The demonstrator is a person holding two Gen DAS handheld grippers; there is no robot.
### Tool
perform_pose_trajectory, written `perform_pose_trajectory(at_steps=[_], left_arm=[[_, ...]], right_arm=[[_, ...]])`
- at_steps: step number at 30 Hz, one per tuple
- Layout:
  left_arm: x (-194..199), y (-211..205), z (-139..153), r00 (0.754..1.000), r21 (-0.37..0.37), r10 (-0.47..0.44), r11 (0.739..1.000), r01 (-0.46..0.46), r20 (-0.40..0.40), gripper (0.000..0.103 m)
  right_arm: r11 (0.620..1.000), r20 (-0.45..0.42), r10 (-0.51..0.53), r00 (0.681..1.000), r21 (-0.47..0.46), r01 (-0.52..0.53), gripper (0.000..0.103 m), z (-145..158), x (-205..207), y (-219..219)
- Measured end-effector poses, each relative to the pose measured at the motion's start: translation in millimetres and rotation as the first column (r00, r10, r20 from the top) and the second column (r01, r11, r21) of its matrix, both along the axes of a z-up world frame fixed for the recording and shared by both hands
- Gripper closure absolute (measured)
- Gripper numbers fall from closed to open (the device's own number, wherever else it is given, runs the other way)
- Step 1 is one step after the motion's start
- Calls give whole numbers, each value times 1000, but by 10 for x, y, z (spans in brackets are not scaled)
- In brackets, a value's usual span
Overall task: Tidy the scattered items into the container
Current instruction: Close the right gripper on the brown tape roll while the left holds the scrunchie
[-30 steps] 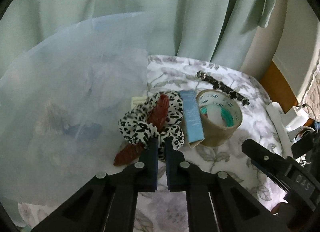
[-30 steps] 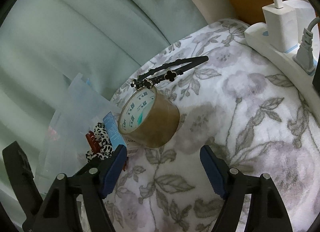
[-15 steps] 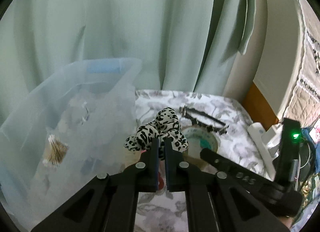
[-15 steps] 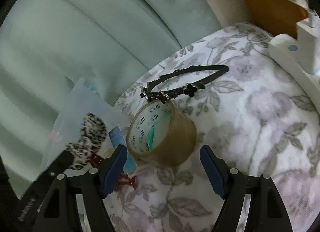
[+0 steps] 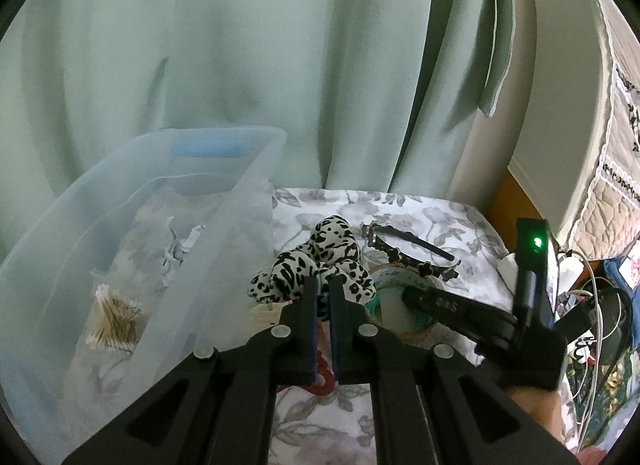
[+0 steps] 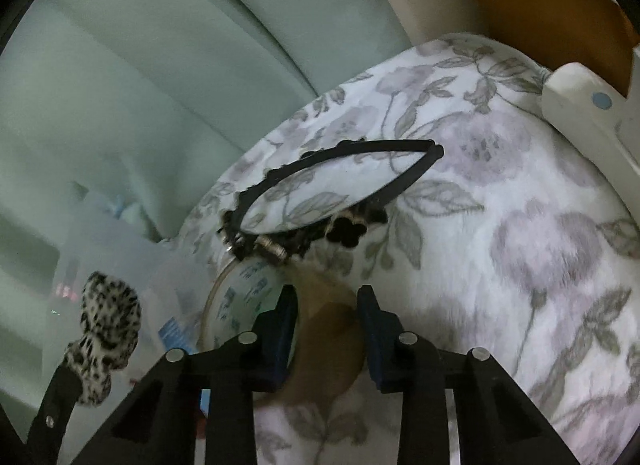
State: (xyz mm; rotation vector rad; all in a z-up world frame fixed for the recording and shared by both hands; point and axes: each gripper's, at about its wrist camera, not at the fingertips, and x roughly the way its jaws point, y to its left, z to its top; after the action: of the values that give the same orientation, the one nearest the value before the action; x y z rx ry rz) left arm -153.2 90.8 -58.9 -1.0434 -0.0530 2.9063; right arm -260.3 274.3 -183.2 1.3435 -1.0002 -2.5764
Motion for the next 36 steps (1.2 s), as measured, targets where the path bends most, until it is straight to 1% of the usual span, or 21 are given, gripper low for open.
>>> perform_pose_trajectory(at_steps=[1,2,8,13,17,21,26,36], left_arm=[[-2,6,-3,1000,-3,-2,1000,2,0,98],[-3,10,-6,1000,-5,-4,1000,4,0,98],[16,6,-15,1000,3,-11,1000,11,11,98],[78,-31,26,1000,21,2,1000,-2,13,98],[149,-31,104,1000,25,0,1000,0,-1,98],[235,-23,216,1000,32,-8,999,8,-21,98],[370,-37,387,998,44,-13,999,15,-53,98],[647,-108,760,991,58,-15,998,23,-137,98]], right_arm=[[1000,6,-4,1000,-7,4,70,-13,-20,6],[1000,3,-7,1000,-16,7,73,-18,-27,14],[1000,-15,-26,1000,-12,26,78,8,57,34],[999,-36,-44,998,-16,44,82,70,207,77],[998,-55,-57,997,-18,56,84,167,379,142],[998,-85,-68,994,-16,67,84,327,560,203],[997,-129,-81,988,-9,80,84,595,809,236],[995,-199,-103,975,-5,104,84,1070,1075,172]])
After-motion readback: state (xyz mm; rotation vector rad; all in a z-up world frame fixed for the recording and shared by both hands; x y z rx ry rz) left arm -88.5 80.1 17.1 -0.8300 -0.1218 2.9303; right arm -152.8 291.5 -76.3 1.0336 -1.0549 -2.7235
